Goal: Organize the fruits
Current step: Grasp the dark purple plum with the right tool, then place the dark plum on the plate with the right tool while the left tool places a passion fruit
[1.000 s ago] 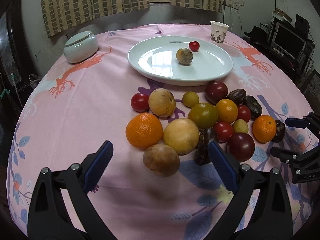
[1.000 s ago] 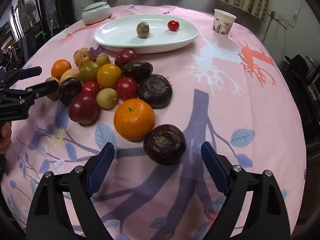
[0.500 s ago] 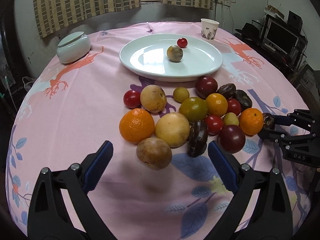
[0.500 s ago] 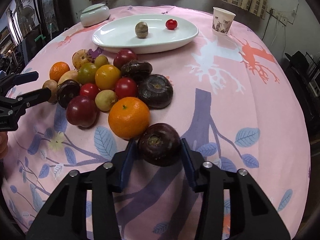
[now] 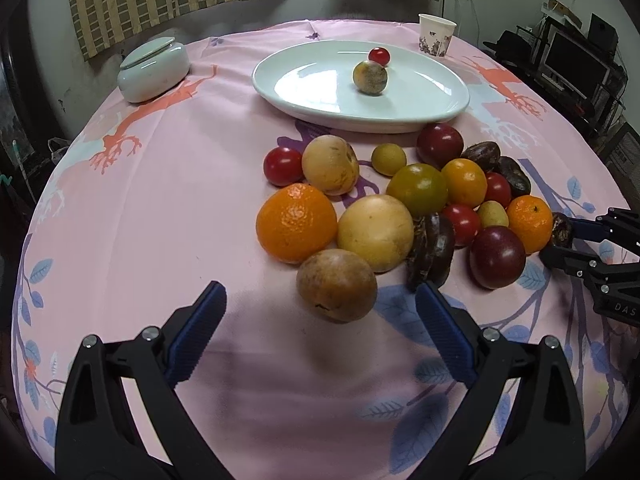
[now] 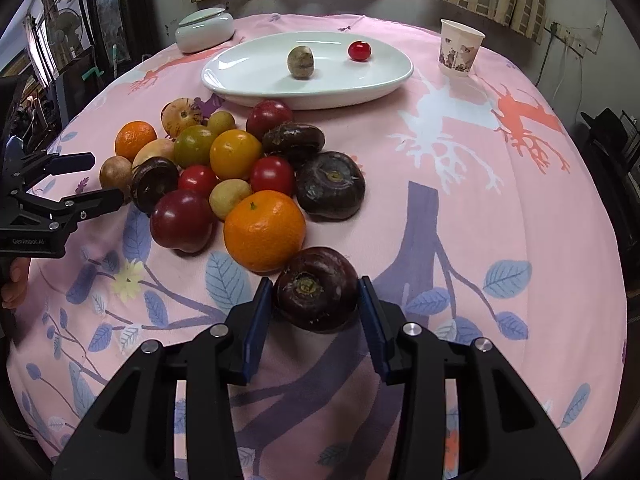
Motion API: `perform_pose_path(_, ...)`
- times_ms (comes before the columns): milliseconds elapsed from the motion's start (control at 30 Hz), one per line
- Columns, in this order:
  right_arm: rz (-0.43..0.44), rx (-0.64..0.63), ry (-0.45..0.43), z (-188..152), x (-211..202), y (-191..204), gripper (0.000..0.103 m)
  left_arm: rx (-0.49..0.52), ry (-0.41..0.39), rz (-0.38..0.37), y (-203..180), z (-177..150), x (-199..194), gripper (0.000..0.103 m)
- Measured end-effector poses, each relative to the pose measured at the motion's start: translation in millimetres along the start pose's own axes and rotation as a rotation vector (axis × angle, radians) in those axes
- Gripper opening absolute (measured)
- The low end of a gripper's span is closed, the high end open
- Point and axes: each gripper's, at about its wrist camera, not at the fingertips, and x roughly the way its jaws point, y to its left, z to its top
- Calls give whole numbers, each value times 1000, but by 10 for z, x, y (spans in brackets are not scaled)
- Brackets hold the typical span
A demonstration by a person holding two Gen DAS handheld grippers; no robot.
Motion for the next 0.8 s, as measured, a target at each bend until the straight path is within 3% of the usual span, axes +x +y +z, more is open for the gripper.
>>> perform_pose_path(133,0,-7,2,-4,9,17,43,-12,5,18,21,-1,82,90)
perform_pose_path(200,3,-4,3,-7,17,17,43,-17,10,18,21,-5,124,78)
perform_pose_path(333,0,3,13,-10,63,10,45,-4,-7,17,-12,-16,181,68)
perform_pose_path(400,-6,-5,9,-13,63,26,45,13,-17,-18,-53,-13,170,48)
perform_pose_path(467,-12,-13,6,-15,61,31,45,39,-31,-26,-106,-17,148,39)
perform_pose_path(600,-11,-17,4,-16,47,28,44,71,-48,-48,-174,-26,79,39)
perform_pose_path(800,-8,-7,-50,0,-100,-1,44,7,-97,-112,-112,8,-106,39)
